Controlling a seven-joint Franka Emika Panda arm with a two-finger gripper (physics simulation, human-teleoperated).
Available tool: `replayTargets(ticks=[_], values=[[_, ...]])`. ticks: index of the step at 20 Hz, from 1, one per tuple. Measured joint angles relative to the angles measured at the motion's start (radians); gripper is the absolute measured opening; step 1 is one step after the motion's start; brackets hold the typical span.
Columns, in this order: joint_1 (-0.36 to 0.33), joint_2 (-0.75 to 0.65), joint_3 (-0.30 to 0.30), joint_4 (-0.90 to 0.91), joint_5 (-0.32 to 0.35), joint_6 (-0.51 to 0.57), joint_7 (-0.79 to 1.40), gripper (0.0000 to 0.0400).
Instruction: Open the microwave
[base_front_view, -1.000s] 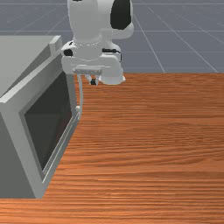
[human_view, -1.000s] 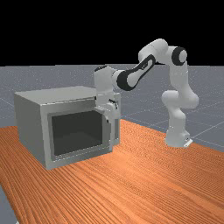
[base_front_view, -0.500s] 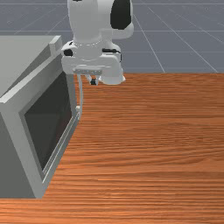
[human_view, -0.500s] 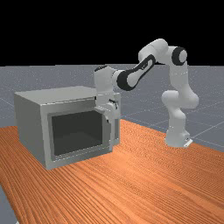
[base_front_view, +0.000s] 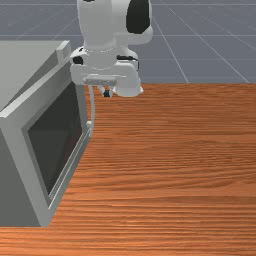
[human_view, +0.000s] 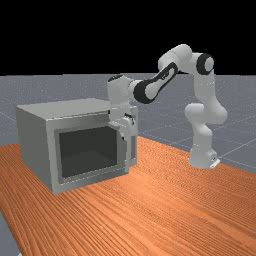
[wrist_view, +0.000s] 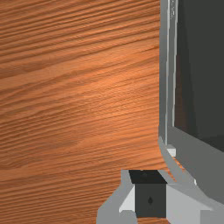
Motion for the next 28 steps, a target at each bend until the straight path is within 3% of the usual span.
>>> replayTargets(ticks=[20,28], values=[[0.009,-0.001,-0.010,0.007,0.003,-0.008,0.000,0.0000],[-0.020,-0.219,-0.059,0.251,0.003,-0.158,-0.009,0.0000]])
